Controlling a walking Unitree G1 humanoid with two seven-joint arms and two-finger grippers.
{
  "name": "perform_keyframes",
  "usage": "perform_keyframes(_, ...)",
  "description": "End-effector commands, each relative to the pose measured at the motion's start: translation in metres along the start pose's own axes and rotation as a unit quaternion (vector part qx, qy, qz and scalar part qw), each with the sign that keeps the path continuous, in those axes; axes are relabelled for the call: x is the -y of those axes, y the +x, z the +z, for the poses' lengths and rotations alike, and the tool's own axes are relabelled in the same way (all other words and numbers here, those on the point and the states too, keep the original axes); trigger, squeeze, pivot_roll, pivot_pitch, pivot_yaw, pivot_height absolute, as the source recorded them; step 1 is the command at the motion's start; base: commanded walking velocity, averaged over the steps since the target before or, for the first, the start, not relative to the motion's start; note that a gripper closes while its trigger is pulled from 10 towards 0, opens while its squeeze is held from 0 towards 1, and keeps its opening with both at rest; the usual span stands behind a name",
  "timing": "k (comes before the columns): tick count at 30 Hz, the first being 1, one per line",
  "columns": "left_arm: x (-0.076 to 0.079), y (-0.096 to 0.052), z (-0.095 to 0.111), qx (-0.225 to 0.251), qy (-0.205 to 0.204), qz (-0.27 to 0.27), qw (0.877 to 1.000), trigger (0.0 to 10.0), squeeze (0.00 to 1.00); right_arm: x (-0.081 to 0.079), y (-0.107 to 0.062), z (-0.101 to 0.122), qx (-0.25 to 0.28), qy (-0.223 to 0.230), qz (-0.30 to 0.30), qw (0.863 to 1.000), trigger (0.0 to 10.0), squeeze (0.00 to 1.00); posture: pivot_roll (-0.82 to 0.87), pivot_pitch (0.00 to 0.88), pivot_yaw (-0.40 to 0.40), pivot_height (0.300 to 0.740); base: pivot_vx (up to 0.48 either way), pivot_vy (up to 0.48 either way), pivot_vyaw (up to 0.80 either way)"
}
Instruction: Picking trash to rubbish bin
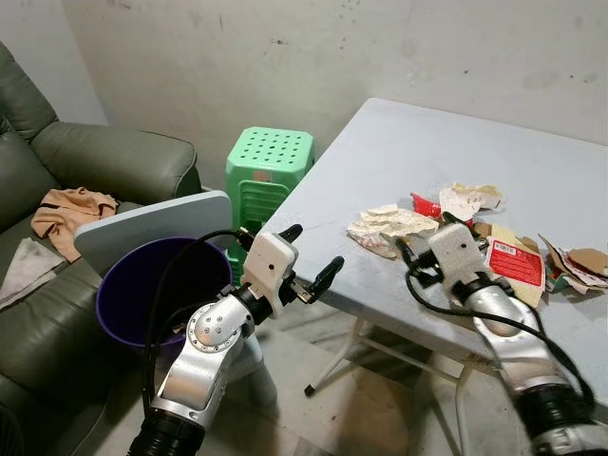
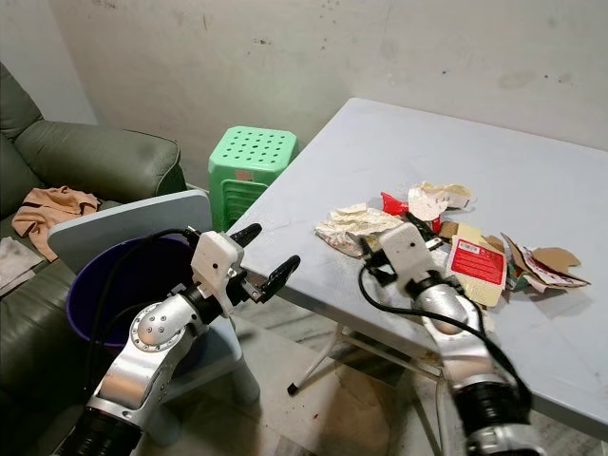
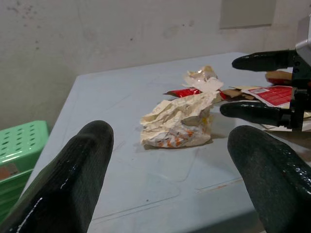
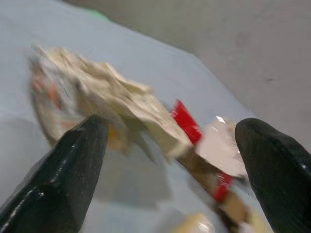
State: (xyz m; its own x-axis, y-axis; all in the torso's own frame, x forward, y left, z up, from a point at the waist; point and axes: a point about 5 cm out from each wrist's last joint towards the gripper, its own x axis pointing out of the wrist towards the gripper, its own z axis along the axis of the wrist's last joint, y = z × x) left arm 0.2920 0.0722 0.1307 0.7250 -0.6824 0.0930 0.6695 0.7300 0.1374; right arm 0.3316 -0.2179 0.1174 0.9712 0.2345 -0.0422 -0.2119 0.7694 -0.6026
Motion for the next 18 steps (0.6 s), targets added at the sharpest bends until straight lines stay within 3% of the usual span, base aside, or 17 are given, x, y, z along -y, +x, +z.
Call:
perform_keyframes(1,0.005,0.002,0.004,0.003,0.009,-0.014,1.000,10.0,0.00,0.003,0.003,0.004,0.015,-0.037,0.006,0.999,10.0,0.00,0.06,0.027,-0.046,0.715,0.000,0.000,0.00)
perform_keyframes(3,0.005,0.002,0.004,0.003,0.009,-0.014,1.000,10.0,0.00,0.006,0.003,0.002,0.008,-0.052,0.007,0.999,10.0,0.00,0.06,0.027,-0.049,0.715,0.000,0.000,0.00)
perform_keyframes(5,0.005,0.002,0.004,0.002,0.008,-0.015,1.000,10.0,0.00,0.016,0.006,0.000,-0.004,-0.106,0.008,0.994,10.0,0.00,0.06,0.028,-0.049,0.715,0.000,0.000,0.00)
perform_keyframes(18,0.005,0.002,0.005,0.002,0.009,-0.012,1.000,10.0,0.00,0.014,0.020,0.011,0.014,-0.153,0.025,0.988,10.0,0.00,0.07,0.031,-0.052,0.715,0.000,0.000,0.00)
